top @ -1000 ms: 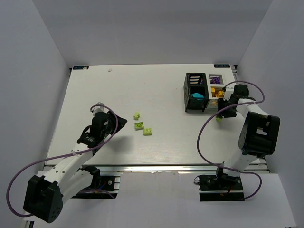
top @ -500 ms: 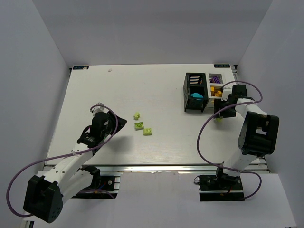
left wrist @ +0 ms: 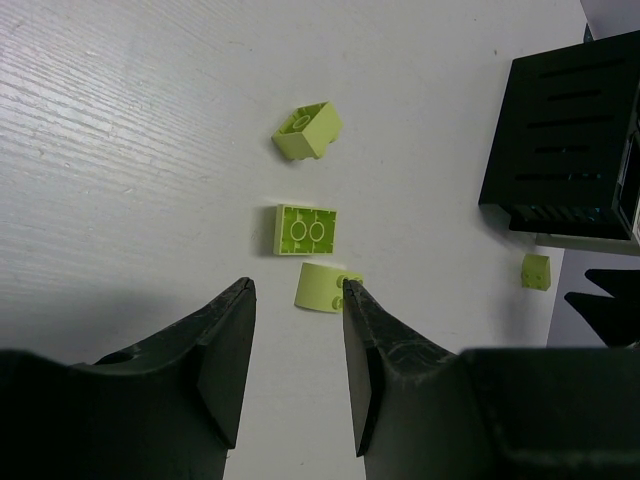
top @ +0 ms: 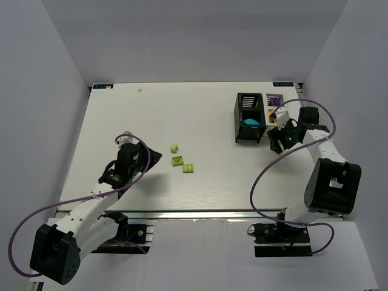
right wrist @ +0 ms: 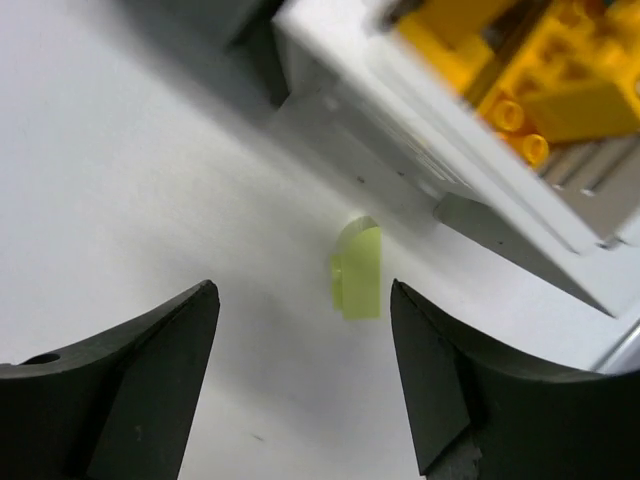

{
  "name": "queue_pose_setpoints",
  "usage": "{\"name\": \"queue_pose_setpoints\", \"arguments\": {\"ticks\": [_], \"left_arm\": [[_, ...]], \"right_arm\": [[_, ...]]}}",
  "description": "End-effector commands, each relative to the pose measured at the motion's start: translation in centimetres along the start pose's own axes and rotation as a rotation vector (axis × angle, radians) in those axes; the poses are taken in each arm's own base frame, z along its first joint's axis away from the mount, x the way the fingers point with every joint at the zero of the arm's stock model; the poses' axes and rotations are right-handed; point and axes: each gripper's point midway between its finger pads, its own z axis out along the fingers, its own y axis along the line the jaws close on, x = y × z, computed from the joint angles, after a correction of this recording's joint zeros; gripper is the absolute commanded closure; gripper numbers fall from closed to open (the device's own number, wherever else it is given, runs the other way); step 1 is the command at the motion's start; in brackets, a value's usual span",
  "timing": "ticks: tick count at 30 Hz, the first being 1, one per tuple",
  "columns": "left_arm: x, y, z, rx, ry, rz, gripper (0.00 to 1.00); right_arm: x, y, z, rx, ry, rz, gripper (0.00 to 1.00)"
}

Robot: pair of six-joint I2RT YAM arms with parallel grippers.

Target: Sort the legos into containers by color

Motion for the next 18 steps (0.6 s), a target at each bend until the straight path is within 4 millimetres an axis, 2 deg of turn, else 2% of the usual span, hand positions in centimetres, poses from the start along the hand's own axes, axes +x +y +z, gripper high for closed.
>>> {"name": "queue_pose_setpoints", "arguments": {"ticks": [1,3,9,12,18], "left_arm": [[-0.9,-0.6,-0.3,0.015,-0.027,0.0,0.5],[-0.7,-0.5,-0.1,0.012,-0.021,0.002,0.5],[-0.7,-0.5,0.1,0.014,-0.019,0.002,0.5],[-0.8,-0.4,-0.1,0.007,-0.025,0.004,0.5],[-0.5,-0.1,0.0,0.002,-0.022,0.001,0.5]], "right_arm": [[1.7,1.3,-0.9,-0.116,0.053,-0.395,0.25],[3.0,-0.1,-0.5,-0.088,0.131,-0.457,0.25],[2.1,-3.0,0.5,-0.038,0.17,-0.401,0.27],[2.6,-3.4,1.2,-0.044,0.195,-0.385,0.28],[4.4,-2.6,2.2,-0.081,0.232,-0.374,0.31]]}}
